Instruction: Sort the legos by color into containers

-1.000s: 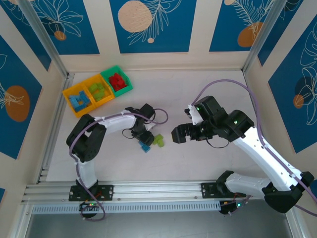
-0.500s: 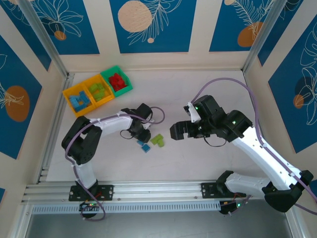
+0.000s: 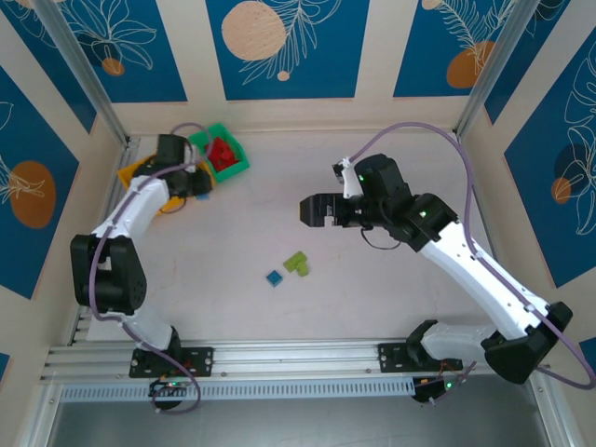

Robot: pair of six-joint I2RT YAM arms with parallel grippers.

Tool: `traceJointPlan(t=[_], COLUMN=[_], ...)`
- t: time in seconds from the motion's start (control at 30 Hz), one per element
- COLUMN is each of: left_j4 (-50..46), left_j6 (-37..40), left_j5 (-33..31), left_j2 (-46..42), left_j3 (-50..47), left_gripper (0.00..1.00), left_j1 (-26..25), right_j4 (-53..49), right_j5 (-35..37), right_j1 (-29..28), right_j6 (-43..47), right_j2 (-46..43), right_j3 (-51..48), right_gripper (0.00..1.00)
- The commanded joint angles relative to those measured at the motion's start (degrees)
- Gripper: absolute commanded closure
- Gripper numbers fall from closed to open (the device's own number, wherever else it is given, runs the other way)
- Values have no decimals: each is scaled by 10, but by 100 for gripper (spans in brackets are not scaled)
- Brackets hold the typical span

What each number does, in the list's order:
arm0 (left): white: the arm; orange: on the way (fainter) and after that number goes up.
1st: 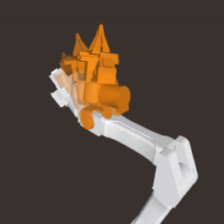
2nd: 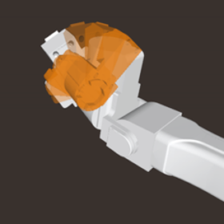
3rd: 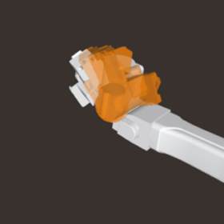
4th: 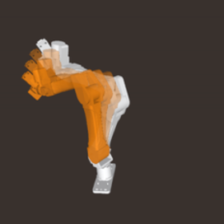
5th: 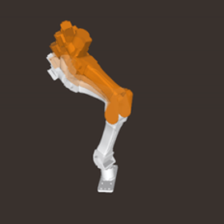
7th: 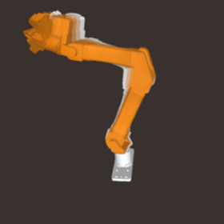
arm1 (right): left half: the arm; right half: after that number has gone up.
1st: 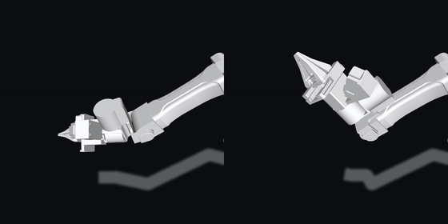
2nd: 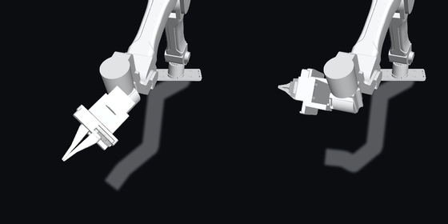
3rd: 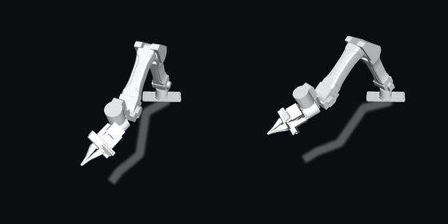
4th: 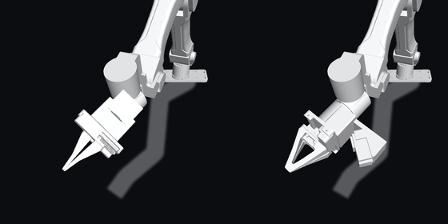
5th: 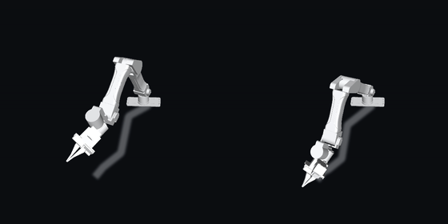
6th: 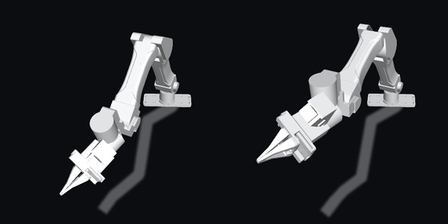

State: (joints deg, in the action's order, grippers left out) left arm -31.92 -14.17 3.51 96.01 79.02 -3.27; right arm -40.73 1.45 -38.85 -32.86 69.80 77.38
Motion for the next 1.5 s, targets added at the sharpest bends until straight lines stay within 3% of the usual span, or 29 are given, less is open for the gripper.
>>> traceJointPlan(t=[0.0,0.13,0.23,0.4,0.53,0.7,0.8,0.9,1.07,1.23,1.37,1.47], left_j4=[-8,-36,-41,-74,-58,-59,-40,-14,-6,-15,-14,-22], left_j6=[-19,-45,-70,-54,-48,-73,-123,-142,-116,-52,5,48], left_j5=[-33,-122,-147,-93,-83,-15,66,109,106,39,-4,-8], left_j2=[49,92,119,194,181,114,37,-52,-153,-190,-186,-158], left_j3=[60,113,135,216,211,173,101,7,-116,-194,-239,-247], left_gripper=[77,76,74,66,40,40,44,45,47,46,44,39], left_j1=[38,90,133,161,161,158,140,73,-120,-308,-395,-422], right_j4=[49,37,42,39,26,21,11,-7,-44,-109,-190,-216], right_j5=[-21,-28,-29,-39,-45,-48,-49,-38,-26,-42,-5,9], right_j1=[2,1,2,4,0,-3,-5,-7,-7,-13,-20,-28], right_j6=[15,22,20,22,25,22,21,20,10,17,9,-1], right_j2=[25,50,52,62,75,82,82,67,13,-49,-84,-93], right_j3=[30,61,60,67,88,93,91,76,33,1,3,8], right_gripper=[0,0,0,0,0,0,0,0,0,0,0,0])
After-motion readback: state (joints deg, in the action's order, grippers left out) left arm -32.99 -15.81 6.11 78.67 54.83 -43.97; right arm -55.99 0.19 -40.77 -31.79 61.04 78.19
